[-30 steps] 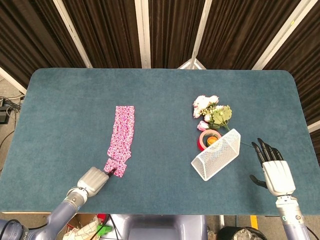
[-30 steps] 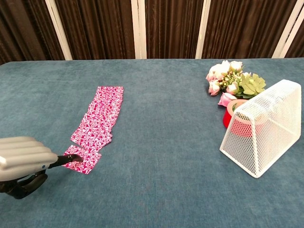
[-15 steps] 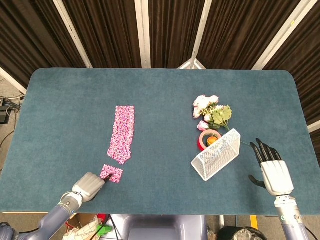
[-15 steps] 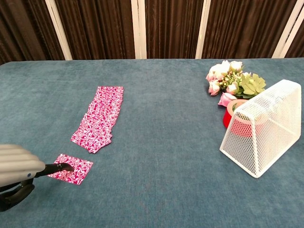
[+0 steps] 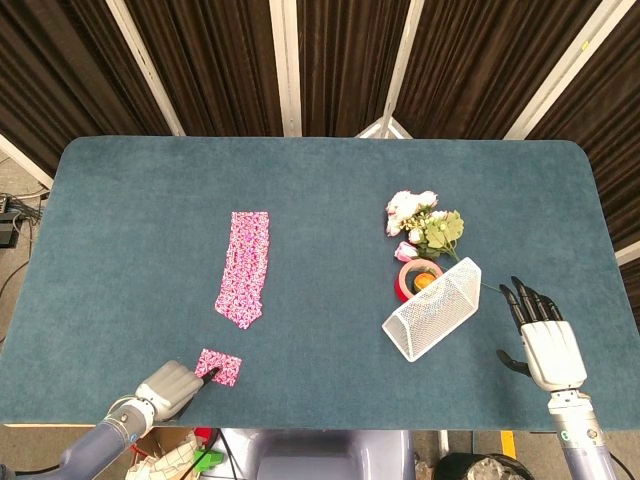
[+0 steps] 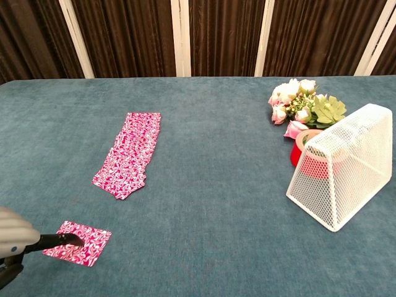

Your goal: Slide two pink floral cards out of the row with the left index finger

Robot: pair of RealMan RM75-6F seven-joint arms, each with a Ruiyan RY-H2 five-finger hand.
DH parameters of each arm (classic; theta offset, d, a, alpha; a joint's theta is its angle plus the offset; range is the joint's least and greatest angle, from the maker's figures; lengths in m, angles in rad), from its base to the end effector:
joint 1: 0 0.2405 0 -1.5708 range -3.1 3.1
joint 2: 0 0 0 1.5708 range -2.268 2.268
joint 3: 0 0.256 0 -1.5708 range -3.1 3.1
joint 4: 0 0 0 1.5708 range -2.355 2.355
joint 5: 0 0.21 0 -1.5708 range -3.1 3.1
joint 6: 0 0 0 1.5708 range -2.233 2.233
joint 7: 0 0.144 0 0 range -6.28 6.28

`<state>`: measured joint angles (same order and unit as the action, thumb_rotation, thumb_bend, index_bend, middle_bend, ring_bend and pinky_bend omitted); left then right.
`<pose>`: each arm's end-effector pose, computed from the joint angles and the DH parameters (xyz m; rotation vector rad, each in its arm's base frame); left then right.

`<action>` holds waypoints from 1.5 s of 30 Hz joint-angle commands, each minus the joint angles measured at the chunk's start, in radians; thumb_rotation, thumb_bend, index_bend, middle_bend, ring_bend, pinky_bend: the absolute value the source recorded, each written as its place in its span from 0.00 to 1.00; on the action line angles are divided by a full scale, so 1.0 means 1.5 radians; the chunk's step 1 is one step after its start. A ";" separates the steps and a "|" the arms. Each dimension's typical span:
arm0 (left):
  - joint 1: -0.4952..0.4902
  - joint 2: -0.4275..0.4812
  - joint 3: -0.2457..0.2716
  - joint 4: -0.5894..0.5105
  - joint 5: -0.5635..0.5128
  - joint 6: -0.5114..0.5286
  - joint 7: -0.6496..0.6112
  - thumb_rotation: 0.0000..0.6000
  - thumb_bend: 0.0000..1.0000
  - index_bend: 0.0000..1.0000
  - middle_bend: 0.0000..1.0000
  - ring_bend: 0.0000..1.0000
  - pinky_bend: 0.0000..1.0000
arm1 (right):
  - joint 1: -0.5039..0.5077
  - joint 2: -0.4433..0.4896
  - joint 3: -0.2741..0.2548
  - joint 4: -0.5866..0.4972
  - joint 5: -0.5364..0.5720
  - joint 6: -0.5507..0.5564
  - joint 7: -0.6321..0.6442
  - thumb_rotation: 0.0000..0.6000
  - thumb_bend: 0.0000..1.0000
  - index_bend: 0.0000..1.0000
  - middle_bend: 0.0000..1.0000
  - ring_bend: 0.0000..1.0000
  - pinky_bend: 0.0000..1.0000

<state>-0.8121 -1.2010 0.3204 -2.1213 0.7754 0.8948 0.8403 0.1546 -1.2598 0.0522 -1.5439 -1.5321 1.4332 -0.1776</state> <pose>-0.1977 0.1807 0.0144 -2.3576 -1.0125 -0.1058 -0.2951 -0.2022 0.1113 1.5152 -0.7968 0.8672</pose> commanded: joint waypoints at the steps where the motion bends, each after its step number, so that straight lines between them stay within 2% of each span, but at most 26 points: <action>1: -0.004 0.015 0.010 -0.013 0.006 -0.004 -0.008 1.00 1.00 0.02 0.81 0.75 0.67 | 0.001 -0.001 0.000 0.001 0.001 -0.001 -0.001 1.00 0.18 0.00 0.00 0.13 0.18; 7: -0.007 0.045 0.013 -0.044 0.026 0.007 -0.024 1.00 1.00 0.02 0.81 0.75 0.67 | 0.001 -0.003 0.001 0.000 0.004 -0.004 -0.007 1.00 0.18 0.00 0.00 0.13 0.18; 11: 0.010 0.071 0.005 -0.062 0.104 0.018 -0.065 1.00 0.99 0.02 0.81 0.75 0.67 | 0.002 -0.004 0.000 0.001 0.004 -0.006 -0.009 1.00 0.18 0.00 0.00 0.13 0.18; 12: 0.025 0.083 -0.008 -0.063 0.152 0.044 -0.087 1.00 0.99 0.02 0.81 0.75 0.67 | 0.003 -0.005 0.000 0.001 0.005 -0.008 -0.009 1.00 0.18 0.00 0.00 0.13 0.18; 16: 0.063 0.087 -0.016 -0.035 0.239 0.101 -0.103 1.00 0.98 0.02 0.81 0.74 0.67 | 0.003 -0.004 0.000 0.001 0.007 -0.009 -0.007 1.00 0.18 0.00 0.00 0.13 0.18; 21: 0.101 0.071 -0.033 0.006 0.284 0.163 -0.095 1.00 0.98 0.02 0.81 0.74 0.67 | 0.003 -0.003 -0.001 0.000 0.006 -0.009 -0.005 1.00 0.18 0.00 0.00 0.13 0.18; 29: 0.119 0.041 -0.078 0.059 0.239 0.191 -0.059 1.00 0.97 0.01 0.81 0.74 0.67 | 0.004 -0.003 -0.002 -0.001 0.007 -0.012 -0.006 1.00 0.18 0.00 0.00 0.13 0.18; 36: 0.082 0.012 -0.137 0.111 0.150 0.118 -0.081 1.00 0.97 0.01 0.81 0.74 0.67 | 0.005 -0.003 -0.001 0.002 0.011 -0.016 -0.006 1.00 0.18 0.00 0.00 0.13 0.18; 45: 0.040 -0.028 -0.161 0.140 0.056 0.076 -0.033 1.00 0.97 0.01 0.81 0.74 0.67 | 0.006 -0.004 0.000 0.005 0.013 -0.016 -0.003 1.00 0.18 0.00 0.00 0.13 0.18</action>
<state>-0.7379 -1.2294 0.0865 -1.9220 0.8807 1.0215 0.7750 0.1631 -1.2659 0.0519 -1.5370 -1.5132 1.4088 -0.1814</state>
